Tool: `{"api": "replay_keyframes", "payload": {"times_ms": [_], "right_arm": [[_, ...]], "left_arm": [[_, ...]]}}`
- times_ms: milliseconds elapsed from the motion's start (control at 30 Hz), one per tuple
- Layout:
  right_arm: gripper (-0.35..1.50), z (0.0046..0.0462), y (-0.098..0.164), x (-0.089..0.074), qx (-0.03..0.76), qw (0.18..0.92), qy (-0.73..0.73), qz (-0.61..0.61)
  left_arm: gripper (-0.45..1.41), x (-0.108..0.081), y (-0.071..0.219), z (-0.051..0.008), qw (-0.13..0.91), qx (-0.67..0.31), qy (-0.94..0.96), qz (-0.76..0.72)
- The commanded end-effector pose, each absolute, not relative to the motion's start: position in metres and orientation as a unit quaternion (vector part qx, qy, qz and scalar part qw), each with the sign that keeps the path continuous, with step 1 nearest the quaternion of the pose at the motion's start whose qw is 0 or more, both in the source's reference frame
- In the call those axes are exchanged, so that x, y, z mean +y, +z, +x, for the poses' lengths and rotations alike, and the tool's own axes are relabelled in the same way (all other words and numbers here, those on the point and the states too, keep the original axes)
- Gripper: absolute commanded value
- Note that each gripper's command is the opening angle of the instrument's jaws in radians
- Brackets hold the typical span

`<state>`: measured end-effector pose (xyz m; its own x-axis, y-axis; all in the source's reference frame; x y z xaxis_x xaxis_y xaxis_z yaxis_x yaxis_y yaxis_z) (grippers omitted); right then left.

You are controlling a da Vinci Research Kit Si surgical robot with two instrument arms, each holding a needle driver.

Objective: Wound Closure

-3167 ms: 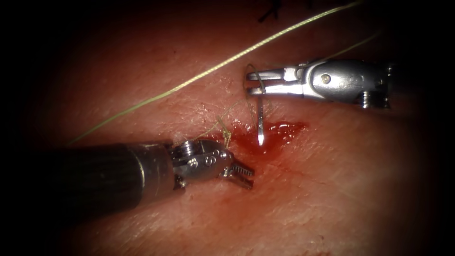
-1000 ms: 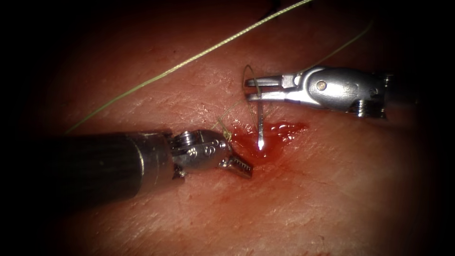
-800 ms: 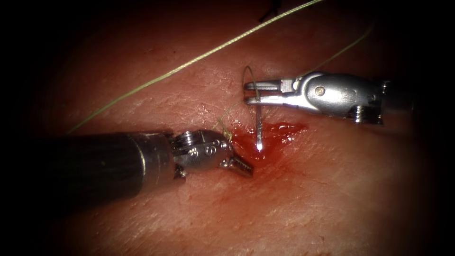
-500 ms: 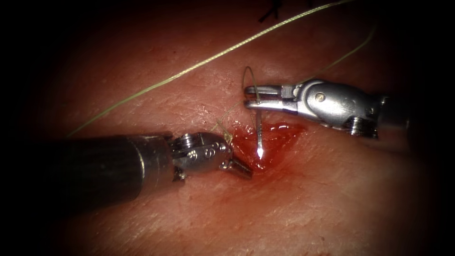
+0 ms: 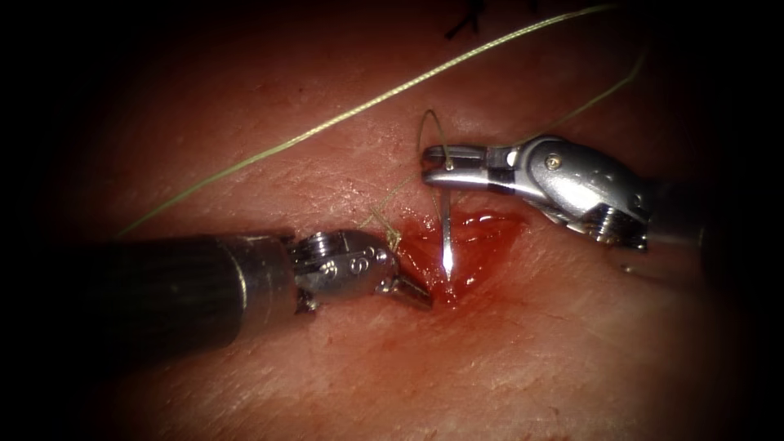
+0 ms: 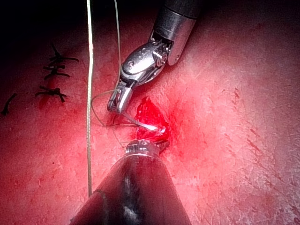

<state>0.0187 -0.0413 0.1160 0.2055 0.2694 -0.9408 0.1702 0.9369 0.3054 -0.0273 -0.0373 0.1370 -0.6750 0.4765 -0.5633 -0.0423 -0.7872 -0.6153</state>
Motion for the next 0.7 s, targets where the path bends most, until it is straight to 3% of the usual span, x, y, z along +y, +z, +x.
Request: {"api": "replay_keyframes", "payload": {"times_ms": [33,700], "right_arm": [[-0.35,0.0194,0.1169,-0.0417,0.627,0.758,0.029,0.178],[-0.35,0.0193,0.1172,-0.0419,0.599,0.761,0.084,0.237]], "left_arm": [[-0.08,-0.0372,0.1376,-0.0278,0.149,-0.29,0.868,-0.375],[-0.2,-0.037,0.1376,-0.0276,0.15,-0.289,0.868,-0.375]]}}
